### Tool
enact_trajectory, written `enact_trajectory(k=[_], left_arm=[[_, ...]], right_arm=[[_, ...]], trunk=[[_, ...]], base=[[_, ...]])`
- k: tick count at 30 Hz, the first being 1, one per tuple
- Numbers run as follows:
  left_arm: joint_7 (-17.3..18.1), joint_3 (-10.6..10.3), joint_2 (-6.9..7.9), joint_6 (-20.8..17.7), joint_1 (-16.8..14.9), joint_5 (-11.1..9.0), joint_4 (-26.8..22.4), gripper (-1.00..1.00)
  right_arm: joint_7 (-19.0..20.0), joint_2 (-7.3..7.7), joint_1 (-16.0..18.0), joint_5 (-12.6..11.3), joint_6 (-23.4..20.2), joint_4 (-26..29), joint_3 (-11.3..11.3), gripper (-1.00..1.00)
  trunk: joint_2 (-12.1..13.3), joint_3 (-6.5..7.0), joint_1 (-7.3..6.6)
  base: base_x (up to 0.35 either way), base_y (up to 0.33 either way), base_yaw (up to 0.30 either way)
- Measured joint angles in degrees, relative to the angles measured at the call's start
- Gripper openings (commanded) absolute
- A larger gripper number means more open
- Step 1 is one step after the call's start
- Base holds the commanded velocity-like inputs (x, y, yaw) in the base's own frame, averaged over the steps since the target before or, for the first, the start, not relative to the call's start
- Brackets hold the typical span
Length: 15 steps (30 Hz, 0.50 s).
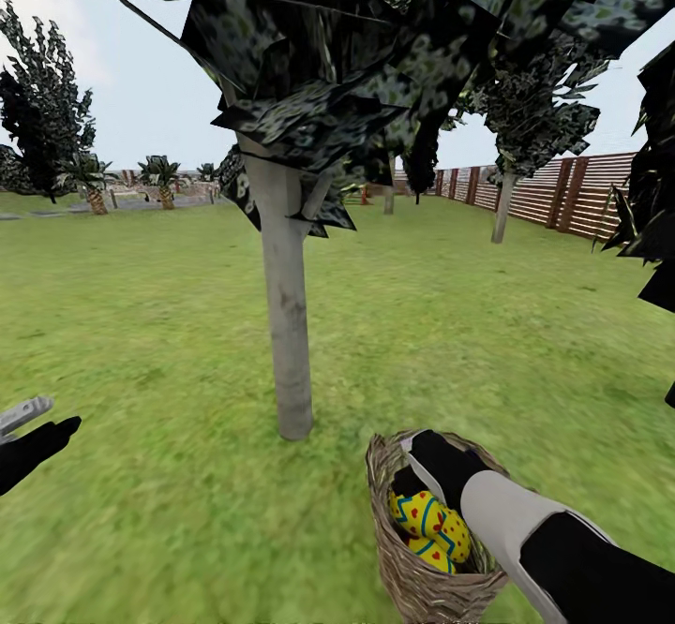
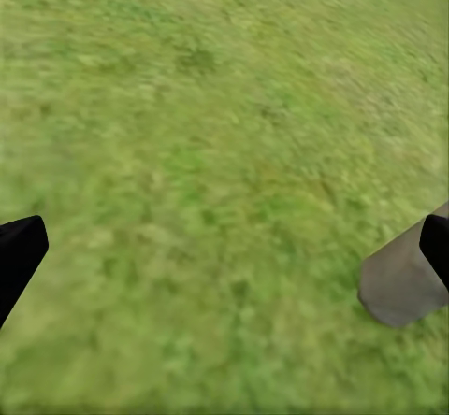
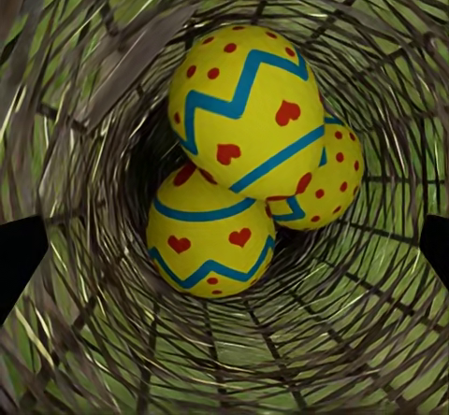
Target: Take the three Easter eggs out of the wicker basket on the lawn in the garden, then place them on the lawn next to a single tree (choose any tree) so that all three eggs are next to the same tree and none are left in the basket.
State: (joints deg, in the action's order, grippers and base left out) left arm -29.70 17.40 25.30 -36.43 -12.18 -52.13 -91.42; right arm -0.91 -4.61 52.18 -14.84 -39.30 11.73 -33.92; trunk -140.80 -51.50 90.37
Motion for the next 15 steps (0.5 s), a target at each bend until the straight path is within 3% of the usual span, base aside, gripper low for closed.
enact_trajectory(k=[15], left_arm=[[0.0,-0.1,0.05,0.0,0.0,0.0,0.0,1.00]], right_arm=[[0.0,0.23,0.1,0.0,-0.4,-0.1,1.7,1.00]], trunk=[[0.0,0.00,0.00]], base=[[0.000,0.000,0.000]])
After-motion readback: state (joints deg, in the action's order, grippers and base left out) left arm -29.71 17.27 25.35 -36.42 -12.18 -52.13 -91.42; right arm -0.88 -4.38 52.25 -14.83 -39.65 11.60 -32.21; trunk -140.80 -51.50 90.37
